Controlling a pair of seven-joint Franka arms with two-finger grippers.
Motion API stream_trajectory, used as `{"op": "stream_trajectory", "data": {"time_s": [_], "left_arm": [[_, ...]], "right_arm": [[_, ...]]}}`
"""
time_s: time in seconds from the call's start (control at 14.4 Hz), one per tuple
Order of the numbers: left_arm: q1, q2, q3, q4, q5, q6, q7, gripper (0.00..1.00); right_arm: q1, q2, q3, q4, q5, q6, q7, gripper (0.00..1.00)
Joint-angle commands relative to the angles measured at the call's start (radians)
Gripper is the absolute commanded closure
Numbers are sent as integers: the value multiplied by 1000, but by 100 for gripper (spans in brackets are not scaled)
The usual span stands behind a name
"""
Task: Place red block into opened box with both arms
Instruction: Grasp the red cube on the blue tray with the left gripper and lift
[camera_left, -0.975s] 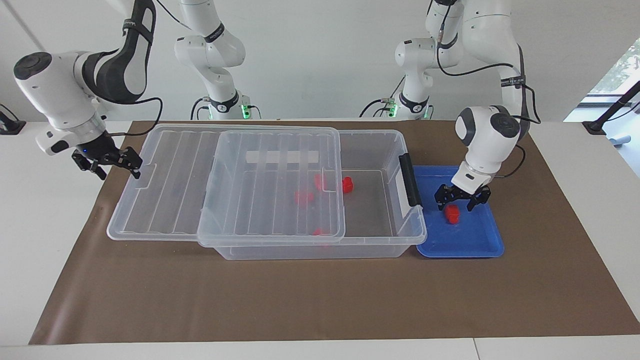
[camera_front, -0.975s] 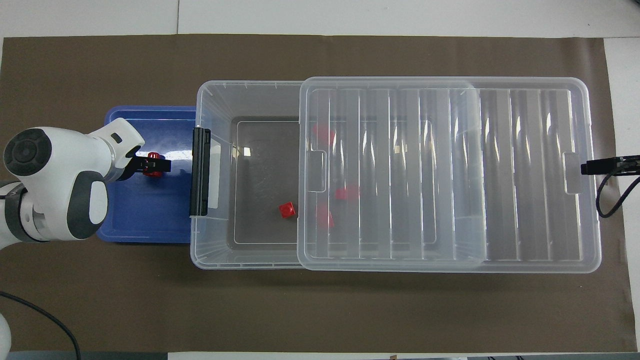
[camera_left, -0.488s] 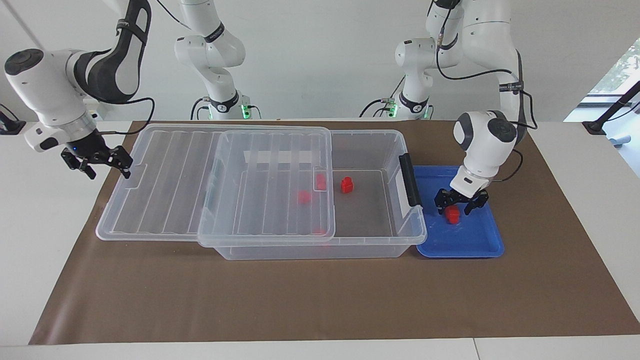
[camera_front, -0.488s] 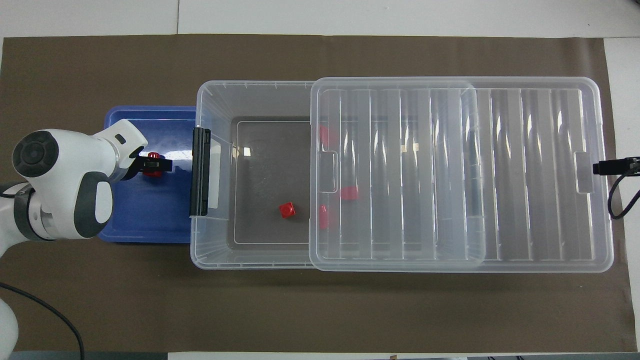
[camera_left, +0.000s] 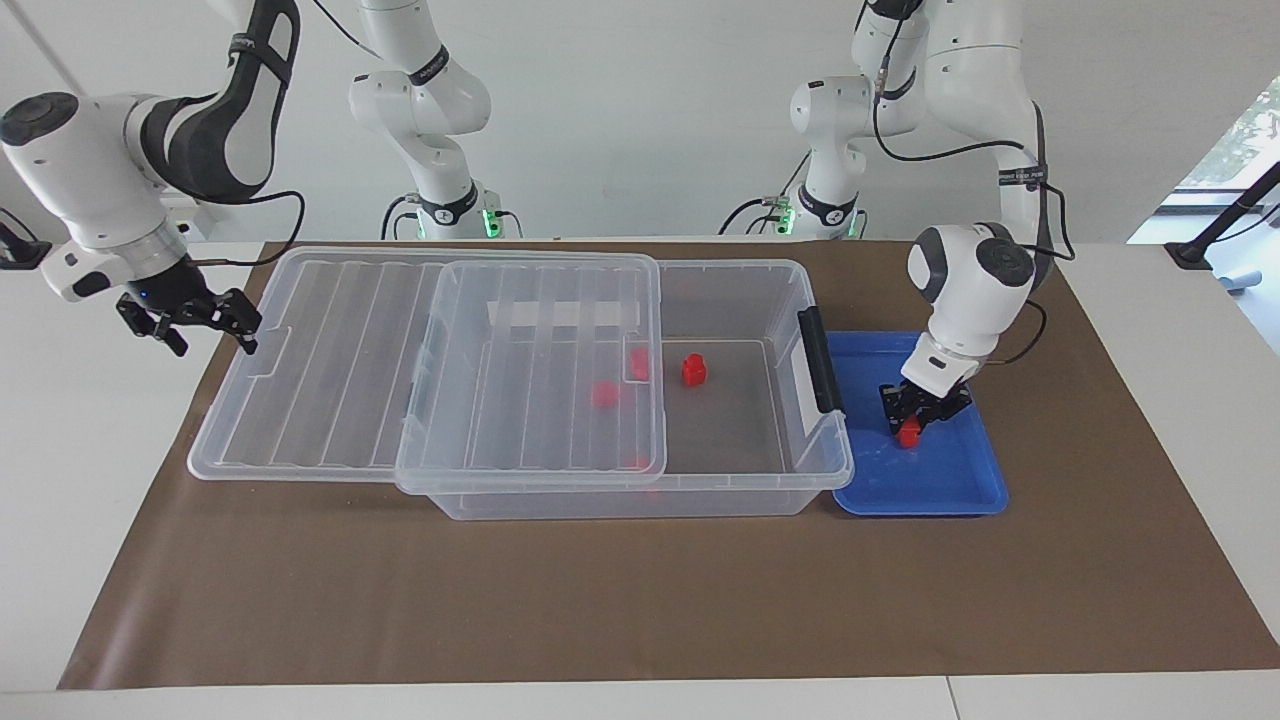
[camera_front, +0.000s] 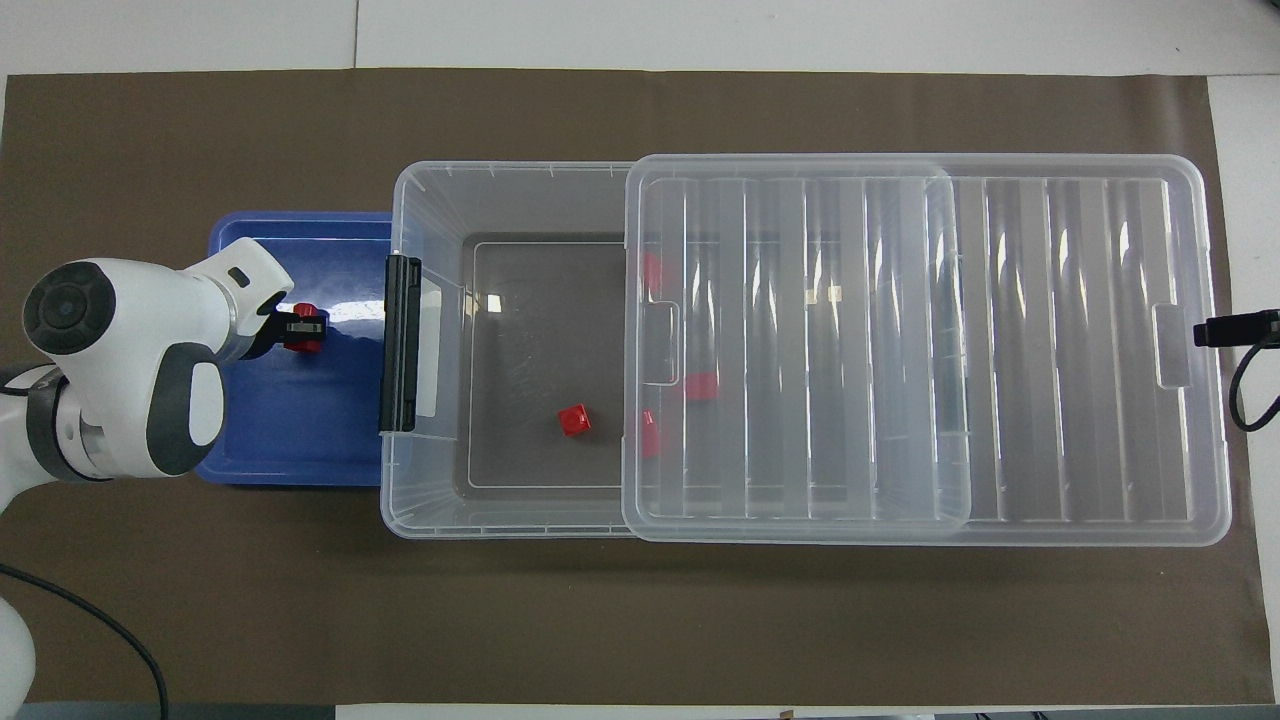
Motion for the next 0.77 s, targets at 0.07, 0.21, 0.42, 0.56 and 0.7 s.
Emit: {"op": "stream_trajectory", "data": {"time_s": [0.07, 0.21, 0.42, 0.56, 0.7], "left_arm": [[-8, -126, -4, 16, -17, -141, -7, 100], [-52, -175, -4, 84, -17, -274, -74, 100], [-117, -217, -7, 189, -17, -418, -160, 100], [-190, -209, -10, 259, -9, -469, -261, 100], [-268, -202, -12, 270, -6, -439, -367, 100]], "right_arm": [[62, 45, 8, 147, -6, -156, 106, 0], [111, 37, 8, 188, -6, -223, 155, 0], [139, 18, 55, 233, -4, -312, 240, 0], [139, -8, 112, 235, -6, -342, 341, 0], [139, -19, 161, 236, -4, -345, 375, 0]]}}
